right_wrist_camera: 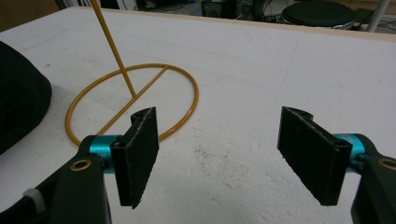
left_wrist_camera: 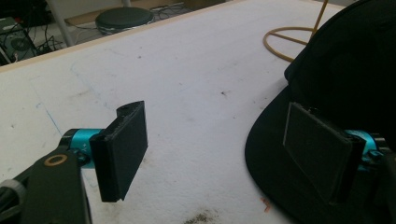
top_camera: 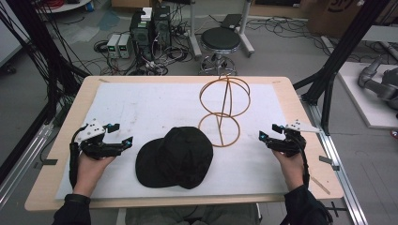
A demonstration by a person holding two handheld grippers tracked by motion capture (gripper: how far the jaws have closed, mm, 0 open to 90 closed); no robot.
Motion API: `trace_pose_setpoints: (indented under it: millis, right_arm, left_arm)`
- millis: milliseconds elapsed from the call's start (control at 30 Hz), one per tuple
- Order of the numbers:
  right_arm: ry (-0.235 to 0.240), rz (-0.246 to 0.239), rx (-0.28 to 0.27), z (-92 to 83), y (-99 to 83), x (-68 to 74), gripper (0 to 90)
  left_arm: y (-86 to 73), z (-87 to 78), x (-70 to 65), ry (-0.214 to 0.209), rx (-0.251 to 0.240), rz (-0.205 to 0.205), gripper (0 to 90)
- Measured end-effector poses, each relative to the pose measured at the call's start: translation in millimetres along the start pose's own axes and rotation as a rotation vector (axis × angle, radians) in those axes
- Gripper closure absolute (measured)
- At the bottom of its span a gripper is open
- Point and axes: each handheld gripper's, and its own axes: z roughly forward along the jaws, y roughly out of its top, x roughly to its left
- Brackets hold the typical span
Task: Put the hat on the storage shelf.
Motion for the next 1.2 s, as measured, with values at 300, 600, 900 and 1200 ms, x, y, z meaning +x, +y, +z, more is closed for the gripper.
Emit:
trace_pose_setpoints:
  millis: [300, 600, 900, 1200]
  right_arm:
    - [0.007, 0.004, 0.004, -1.8, -1.2, -1.3, 28.8]
    - [0.113, 0.0, -0.027, -7.1, -1.9, 9.4, 28.9]
    - [0.261, -0.074, -0.024, -7.6, 1.7, 57.8, 30.0]
    - [0.395, -0.117, -0.011, 0.2, 3.8, 104.2, 29.9]
  left_arm:
    - [0.5, 0.3, 0.0, 0.0, -0.018, -0.004, 23.7]
    - [-1.2, 1.8, 5.4, 0.03, -0.02, -0.012, 24.6]
    - [-2.0, 3.3, 10.9, 0.049, -0.029, -0.031, 25.0]
    - [-2.7, 4.0, 11.5, 0.042, -0.024, -0.04, 25.0]
